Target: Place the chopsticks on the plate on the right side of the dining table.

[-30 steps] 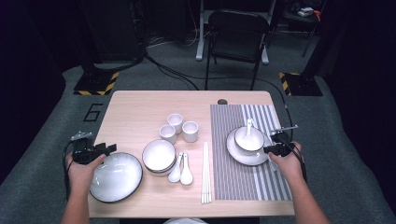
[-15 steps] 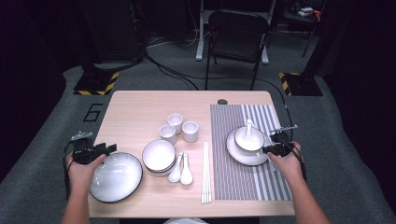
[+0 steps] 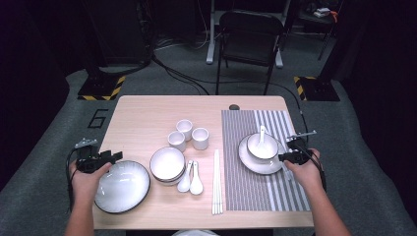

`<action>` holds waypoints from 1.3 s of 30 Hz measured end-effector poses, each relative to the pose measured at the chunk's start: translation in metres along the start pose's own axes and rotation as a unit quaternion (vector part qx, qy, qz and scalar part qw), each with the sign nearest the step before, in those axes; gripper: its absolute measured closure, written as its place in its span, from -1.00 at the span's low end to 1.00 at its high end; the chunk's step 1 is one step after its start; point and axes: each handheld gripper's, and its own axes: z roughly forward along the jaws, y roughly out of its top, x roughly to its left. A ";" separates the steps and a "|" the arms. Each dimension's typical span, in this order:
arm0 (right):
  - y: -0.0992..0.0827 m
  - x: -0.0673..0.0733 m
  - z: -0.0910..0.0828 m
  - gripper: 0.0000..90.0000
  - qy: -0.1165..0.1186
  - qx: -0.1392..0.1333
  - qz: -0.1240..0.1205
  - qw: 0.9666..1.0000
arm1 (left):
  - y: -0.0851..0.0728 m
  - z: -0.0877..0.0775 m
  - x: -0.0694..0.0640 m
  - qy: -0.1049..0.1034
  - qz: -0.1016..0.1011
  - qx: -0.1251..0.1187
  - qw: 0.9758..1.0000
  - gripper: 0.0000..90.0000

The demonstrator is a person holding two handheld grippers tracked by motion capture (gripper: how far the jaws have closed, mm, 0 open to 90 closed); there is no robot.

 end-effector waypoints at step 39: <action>-0.022 -0.004 -0.019 0.52 0.010 0.007 -0.023 1.000 | 0.000 0.003 -0.007 -0.001 0.016 0.011 1.000 -0.02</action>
